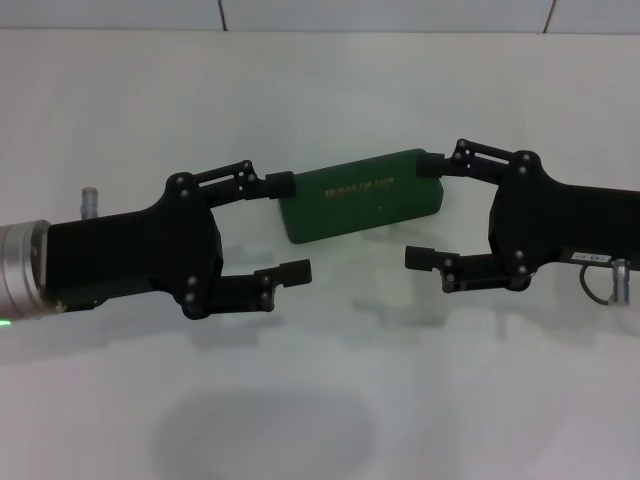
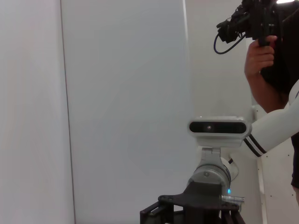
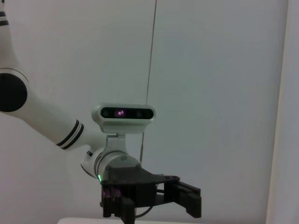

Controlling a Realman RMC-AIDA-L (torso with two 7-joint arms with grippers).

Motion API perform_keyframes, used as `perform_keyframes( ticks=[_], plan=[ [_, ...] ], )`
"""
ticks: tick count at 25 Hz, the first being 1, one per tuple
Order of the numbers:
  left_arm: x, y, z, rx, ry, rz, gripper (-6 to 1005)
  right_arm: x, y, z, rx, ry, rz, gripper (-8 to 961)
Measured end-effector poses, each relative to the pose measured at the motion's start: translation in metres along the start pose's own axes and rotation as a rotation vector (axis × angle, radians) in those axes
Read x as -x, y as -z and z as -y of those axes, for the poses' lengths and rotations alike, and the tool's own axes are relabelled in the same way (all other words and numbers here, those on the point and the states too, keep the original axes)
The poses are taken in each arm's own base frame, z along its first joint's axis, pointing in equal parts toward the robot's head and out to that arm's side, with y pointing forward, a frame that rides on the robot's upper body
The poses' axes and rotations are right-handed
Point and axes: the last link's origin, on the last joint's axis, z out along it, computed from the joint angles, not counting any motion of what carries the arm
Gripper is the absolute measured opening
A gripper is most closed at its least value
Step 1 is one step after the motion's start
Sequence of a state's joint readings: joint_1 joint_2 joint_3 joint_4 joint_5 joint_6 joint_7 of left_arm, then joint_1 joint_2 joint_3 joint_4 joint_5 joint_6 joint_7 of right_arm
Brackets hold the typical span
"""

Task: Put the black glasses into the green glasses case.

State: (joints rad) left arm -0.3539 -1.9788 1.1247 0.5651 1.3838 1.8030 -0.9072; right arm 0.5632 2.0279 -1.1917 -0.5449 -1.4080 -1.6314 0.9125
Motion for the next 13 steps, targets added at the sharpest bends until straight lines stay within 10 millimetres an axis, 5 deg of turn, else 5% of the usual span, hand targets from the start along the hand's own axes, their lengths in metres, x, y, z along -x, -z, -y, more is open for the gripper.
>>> perform_keyframes(
  ticks=[13],
  plan=[
    [-0.0025, -0.0024, 0.0053, -0.015, -0.013, -0.009, 787, -0.0031, -0.0033, 0.0011, 0.001, 0.013, -0.023, 876]
  ],
)
